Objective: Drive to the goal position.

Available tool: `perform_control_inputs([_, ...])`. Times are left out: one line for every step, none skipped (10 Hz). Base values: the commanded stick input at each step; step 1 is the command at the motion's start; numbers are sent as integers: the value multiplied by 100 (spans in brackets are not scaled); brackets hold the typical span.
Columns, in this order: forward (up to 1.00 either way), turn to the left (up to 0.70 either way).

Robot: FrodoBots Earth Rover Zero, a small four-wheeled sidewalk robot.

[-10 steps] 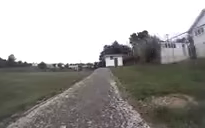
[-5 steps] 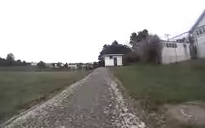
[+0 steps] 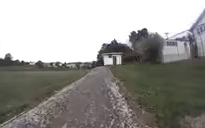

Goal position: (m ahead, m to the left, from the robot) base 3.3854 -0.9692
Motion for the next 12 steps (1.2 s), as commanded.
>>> perform_control_inputs([100,0])
perform_control_inputs([100,0])
perform_control_inputs([100,0])
perform_control_inputs([100,0])
perform_control_inputs([100,0])
perform_control_inputs([100,0])
perform_control_inputs([100,0])
perform_control_inputs([100,0])
perform_control_inputs([100,0])
perform_control_inputs([100,0])
perform_control_inputs([100,0])
perform_control_inputs([100,0])
